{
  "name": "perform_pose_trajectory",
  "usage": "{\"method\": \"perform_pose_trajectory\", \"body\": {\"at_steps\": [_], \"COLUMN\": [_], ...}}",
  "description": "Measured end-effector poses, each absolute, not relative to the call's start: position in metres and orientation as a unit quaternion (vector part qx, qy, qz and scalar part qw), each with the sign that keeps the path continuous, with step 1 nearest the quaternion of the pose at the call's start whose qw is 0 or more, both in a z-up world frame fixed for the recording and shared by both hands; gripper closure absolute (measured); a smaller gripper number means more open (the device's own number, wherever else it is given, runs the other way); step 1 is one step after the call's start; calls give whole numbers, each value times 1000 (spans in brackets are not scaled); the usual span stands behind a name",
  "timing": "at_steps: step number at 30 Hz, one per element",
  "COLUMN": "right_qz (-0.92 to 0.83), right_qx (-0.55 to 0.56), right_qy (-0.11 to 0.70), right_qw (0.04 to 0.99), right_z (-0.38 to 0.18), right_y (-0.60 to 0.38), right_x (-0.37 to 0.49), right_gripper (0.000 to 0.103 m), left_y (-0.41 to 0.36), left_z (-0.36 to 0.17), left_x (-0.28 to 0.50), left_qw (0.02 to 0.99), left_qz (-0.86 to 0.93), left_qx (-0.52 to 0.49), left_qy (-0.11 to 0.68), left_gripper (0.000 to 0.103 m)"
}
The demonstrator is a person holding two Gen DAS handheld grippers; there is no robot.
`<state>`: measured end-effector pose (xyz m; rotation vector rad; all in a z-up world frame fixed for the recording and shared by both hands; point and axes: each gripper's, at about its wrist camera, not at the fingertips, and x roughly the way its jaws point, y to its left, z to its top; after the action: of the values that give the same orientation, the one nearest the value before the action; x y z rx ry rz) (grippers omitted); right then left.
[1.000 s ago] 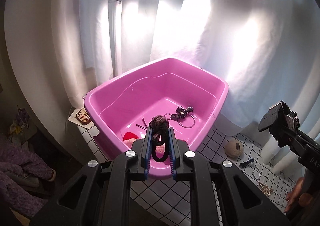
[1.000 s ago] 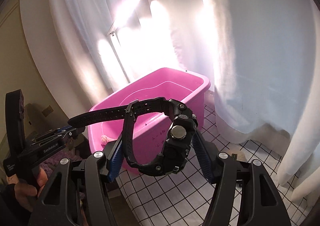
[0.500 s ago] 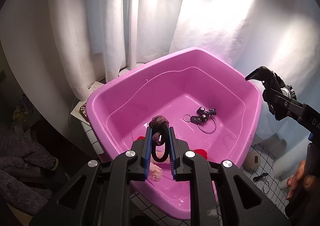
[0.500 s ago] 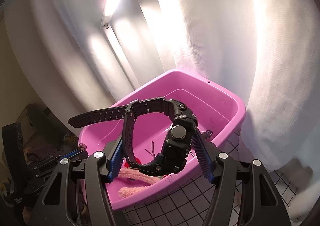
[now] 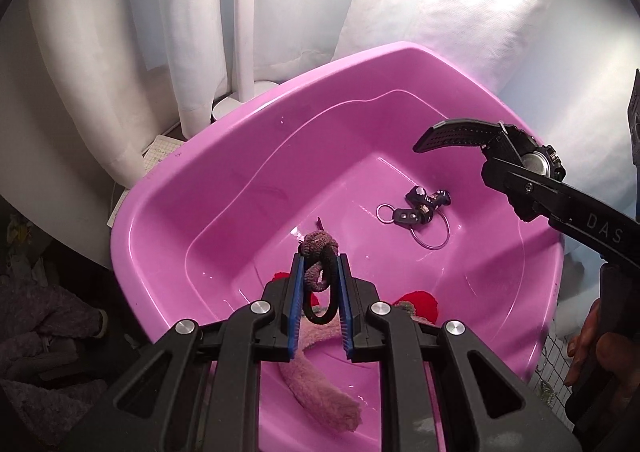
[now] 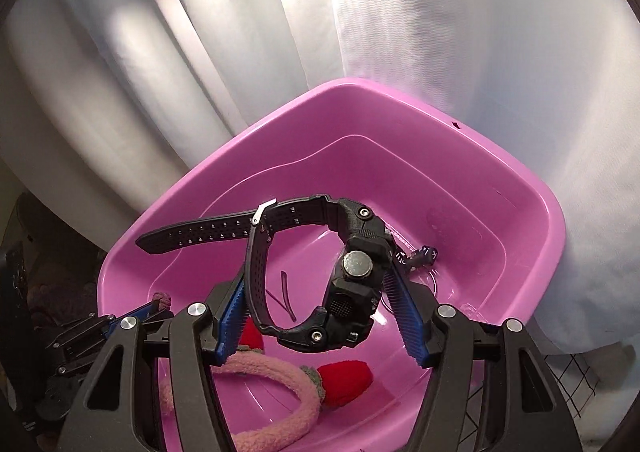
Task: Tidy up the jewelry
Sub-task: 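Open left tool over the tub while right tool releases the watch inside, then withdraw both tools from the tub back over the table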
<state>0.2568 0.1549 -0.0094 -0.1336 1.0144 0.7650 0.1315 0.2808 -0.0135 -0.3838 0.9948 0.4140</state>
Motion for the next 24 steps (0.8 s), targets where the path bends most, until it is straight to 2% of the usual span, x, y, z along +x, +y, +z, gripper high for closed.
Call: {"method": "perform_pose_trajectory", "body": {"at_steps": [10, 15, 18, 20, 22, 24], "right_qz": [330, 315, 309, 309, 303, 302], "right_qx": [-116, -133, -137, -136, -136, -129], "right_qy": [504, 502, 497, 493, 489, 485], "right_qw": [790, 794, 799, 802, 807, 811], "right_z": [-32, -35, -33, -31, -25, -22], "right_y": [173, 178, 177, 173, 173, 173], "right_x": [259, 259, 259, 258, 260, 264], "right_gripper": [42, 41, 41, 41, 41, 41], "left_y": [290, 289, 285, 278, 274, 273], "left_z": [-29, -29, -25, -20, -15, -16], "left_x": [145, 148, 147, 146, 141, 137], "left_qw": [832, 834, 841, 850, 856, 857], "left_qz": [183, 183, 178, 174, 176, 171], "left_qx": [-177, -168, -159, -141, -138, -143], "left_qy": [493, 492, 485, 477, 466, 465], "left_gripper": [85, 80, 62, 36, 14, 14]}}
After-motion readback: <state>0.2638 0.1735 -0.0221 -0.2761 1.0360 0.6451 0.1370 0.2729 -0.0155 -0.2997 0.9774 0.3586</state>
